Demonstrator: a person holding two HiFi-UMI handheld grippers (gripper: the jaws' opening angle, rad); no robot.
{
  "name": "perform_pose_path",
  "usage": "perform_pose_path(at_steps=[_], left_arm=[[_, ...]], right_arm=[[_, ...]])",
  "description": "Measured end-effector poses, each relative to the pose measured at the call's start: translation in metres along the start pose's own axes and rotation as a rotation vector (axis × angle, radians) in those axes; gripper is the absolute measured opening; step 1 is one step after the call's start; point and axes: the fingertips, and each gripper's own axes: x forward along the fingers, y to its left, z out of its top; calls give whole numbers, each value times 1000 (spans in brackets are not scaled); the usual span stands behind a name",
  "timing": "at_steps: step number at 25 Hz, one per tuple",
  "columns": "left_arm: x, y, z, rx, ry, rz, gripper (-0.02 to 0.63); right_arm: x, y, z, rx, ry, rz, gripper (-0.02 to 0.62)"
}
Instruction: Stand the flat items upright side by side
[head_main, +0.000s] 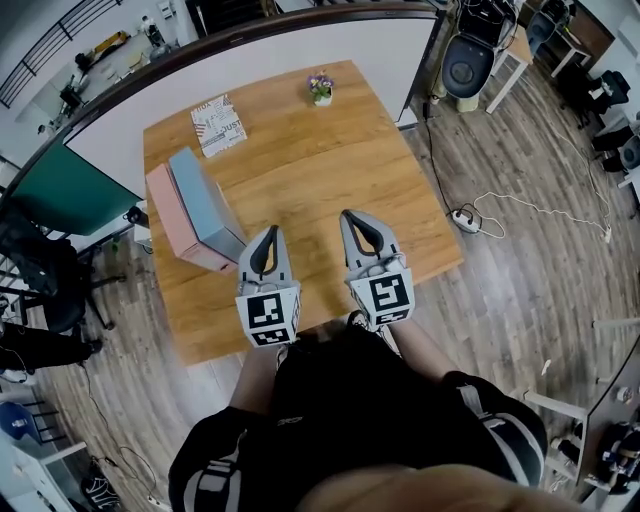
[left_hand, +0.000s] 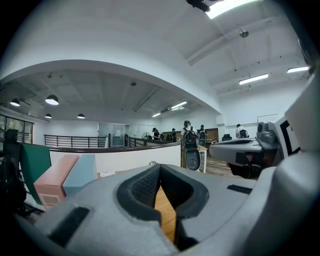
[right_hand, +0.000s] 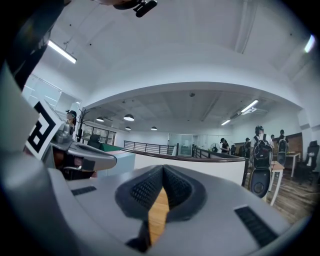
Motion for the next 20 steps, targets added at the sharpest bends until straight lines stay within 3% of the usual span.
perform_pose_path(at_steps=[20], left_arm=[[-1,3,-4,4,-2,-7,0]], right_arm=[[-3,-3,2,-10,0,-32,5]])
